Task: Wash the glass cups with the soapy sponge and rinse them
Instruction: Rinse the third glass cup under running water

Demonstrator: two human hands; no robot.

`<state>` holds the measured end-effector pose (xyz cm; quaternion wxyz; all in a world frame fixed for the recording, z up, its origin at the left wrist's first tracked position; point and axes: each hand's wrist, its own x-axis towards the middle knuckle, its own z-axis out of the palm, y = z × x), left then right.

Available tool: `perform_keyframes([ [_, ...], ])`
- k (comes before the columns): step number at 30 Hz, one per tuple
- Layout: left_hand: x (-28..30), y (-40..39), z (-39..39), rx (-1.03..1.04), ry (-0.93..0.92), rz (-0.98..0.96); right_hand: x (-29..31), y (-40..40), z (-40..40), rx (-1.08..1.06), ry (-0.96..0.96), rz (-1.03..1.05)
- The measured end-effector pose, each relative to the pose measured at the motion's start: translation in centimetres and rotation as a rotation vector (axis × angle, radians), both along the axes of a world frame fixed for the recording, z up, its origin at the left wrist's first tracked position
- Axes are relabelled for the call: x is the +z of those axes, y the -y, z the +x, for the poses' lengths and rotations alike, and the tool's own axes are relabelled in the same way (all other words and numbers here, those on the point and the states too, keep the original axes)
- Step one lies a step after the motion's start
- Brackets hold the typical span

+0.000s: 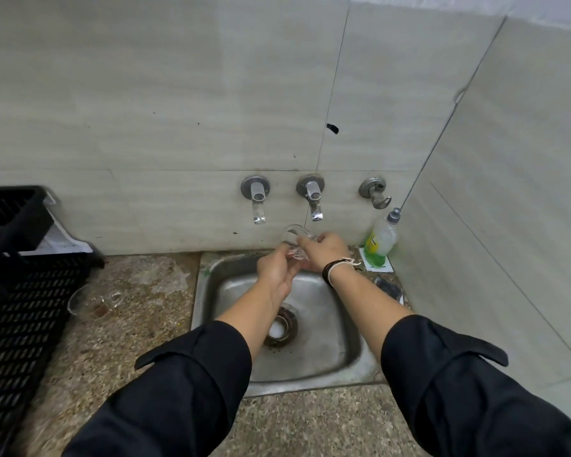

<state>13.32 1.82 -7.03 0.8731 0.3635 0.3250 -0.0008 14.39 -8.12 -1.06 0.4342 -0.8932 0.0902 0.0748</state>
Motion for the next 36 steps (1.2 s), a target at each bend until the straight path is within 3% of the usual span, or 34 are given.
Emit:
perform_keyframes([
  [2, 0.4, -0.6, -0.9, -0.065, 0.020, 0.069, 0.5, 0.0, -0.4, -0.043, -0.008, 0.075],
  [5, 1.6, -1.8, -2.0, -0.270, -0.005, 0.327, 1.7, 0.2, -1.4, -0.061, -0.037, 0.144],
  [11, 5.8, -5.1, -3.2, -0.329, 0.061, 0.739, 6.2, 2.0, -2.5, 0.016, 0.101, -0.109],
  [18, 11.2, -6.2, -5.9, -0.300, 0.198, 0.851, 10.2, 4.8, -4.3, 0.179, 0.172, -0.217],
  [28, 17.0, -4.3, -12.3, -0.133, 0.245, 0.912, 15.0, 6.6, -7.3, 0.369, 0.263, 0.031],
  [36, 20.0, -9.9, -19.9, 0.050, 0.216, 1.066, 16.3, 0.9, -9.5, 0.553, 0.274, 0.146],
])
